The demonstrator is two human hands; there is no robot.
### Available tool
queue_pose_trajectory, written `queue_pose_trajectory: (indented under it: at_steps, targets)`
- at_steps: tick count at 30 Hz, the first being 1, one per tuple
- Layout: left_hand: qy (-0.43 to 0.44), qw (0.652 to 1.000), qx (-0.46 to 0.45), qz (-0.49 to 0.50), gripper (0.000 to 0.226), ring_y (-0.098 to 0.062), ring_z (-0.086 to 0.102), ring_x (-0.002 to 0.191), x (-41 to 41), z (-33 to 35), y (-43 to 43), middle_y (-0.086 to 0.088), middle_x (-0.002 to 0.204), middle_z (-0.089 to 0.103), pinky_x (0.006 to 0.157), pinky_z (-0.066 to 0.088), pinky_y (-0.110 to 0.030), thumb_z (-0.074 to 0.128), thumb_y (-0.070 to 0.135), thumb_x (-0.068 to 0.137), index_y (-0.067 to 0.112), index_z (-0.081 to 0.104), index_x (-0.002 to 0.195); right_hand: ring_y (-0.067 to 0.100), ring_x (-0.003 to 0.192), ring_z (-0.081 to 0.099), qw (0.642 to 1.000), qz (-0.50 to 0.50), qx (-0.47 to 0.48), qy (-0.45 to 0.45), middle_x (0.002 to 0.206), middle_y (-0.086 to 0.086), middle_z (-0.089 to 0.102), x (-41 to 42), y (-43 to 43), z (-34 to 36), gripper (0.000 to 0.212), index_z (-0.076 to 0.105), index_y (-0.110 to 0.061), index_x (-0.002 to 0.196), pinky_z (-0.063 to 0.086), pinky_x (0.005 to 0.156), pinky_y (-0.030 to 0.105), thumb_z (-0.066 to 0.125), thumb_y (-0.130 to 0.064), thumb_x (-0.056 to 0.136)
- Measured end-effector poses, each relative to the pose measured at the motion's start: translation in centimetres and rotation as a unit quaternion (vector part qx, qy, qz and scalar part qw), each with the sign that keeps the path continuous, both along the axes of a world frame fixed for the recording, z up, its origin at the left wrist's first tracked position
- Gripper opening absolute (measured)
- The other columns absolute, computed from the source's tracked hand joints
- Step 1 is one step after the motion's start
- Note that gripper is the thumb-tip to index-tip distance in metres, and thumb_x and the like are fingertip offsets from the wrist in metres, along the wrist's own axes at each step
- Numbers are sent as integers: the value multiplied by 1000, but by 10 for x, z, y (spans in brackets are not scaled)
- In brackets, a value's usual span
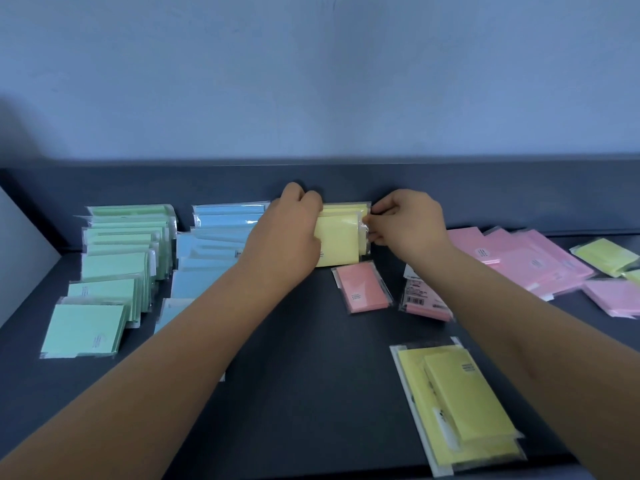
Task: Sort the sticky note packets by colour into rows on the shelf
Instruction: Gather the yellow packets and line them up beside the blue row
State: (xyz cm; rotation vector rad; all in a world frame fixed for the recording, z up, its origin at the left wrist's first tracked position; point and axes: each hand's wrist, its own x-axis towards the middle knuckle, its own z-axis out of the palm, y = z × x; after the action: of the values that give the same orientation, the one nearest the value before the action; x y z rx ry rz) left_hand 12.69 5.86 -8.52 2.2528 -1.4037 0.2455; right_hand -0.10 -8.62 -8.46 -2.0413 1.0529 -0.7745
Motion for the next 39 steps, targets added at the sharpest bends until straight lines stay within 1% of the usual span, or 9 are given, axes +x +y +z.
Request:
queue_pose_trajectory:
  at_steps: [5, 8, 17, 20, 24, 28, 34, 36, 39]
  targets:
    - [-19, 999, 19, 19, 40, -29, 53, 104, -10, 7, 16, -4, 120, 48, 80, 54, -48, 70, 29, 85, 16, 55, 119, 23, 83, 73, 992, -25, -92, 87, 78, 5, 77, -29, 12, 34, 18, 76, -12, 85, 59, 85, 40, 74, -30, 83]
    - [-6, 1000, 11, 11, 37, -26, 53, 103, -20, 15, 30, 0, 114, 52, 83, 52, -46, 67, 42, 87, 20, 59, 116, 16, 71, 75, 998, -11, -26, 48, 72, -2, 77, -60, 26, 59, 18, 77, -20, 81, 62, 82, 45, 76, -38, 82]
    - [30, 995, 61, -75, 31, -12, 50, 106, -85, 23, 65, 16, 112, 55, 89, 49, -36, 51, 56, 91, 34, 59, 112, 28, 84, 78, 983, -103, 122, -87, 83, 10, 79, -185, 67, 41, 8, 79, -11, 92, 62, 84, 39, 73, -17, 92]
    - [35, 992, 59, -109, 36, -4, 48, 103, -110, 23, 69, 21, 107, 55, 87, 47, -29, 40, 63, 87, 40, 57, 108, 32, 84, 77, 974, -148, 117, -127, 84, 13, 79, -231, 65, 26, 7, 80, -14, 89, 64, 80, 34, 74, -15, 90]
    - [132, 974, 3, -183, 31, 9, 53, 109, -130, 27, 66, 33, 111, 60, 87, 42, -15, 56, 55, 86, 45, 59, 115, 33, 87, 77, 963, -204, 74, -158, 84, 13, 79, -284, 58, 12, 9, 81, -20, 89, 63, 81, 32, 75, -13, 90]
    - [170, 962, -70, -200, 30, 12, 58, 106, -145, 21, 55, 35, 110, 64, 87, 52, -27, 56, 57, 87, 46, 62, 115, 27, 86, 77, 964, -225, 21, -138, 84, 4, 80, -315, 52, -3, 8, 80, -29, 91, 60, 93, 47, 76, -22, 89]
    - [122, 982, -39, -136, 41, 11, 58, 98, -173, 1, 16, 34, 112, 61, 81, 56, -39, 48, 78, 80, 52, 62, 108, 1, 75, 71, 978, -191, -44, -69, 78, -16, 76, -368, 18, 0, 9, 78, -34, 84, 49, 66, 4, 79, -25, 86]
    - [117, 988, -47, -93, 46, 6, 60, 94, -194, -2, 2, 34, 110, 63, 83, 54, -35, 45, 84, 81, 52, 63, 108, 2, 79, 71, 983, -166, -57, -60, 81, -17, 76, -395, -4, -1, 8, 78, -38, 88, 54, 71, 11, 78, -30, 85]
    - [84, 994, -41, -48, 29, -1, 59, 87, -232, -1, -11, 32, 103, 65, 81, 54, -43, 54, 65, 86, 45, 63, 105, 11, 88, 74, 994, -103, -45, 16, 94, -15, 77, -426, -42, -4, 19, 75, -41, 104, 60, 86, 41, 73, -44, 85]
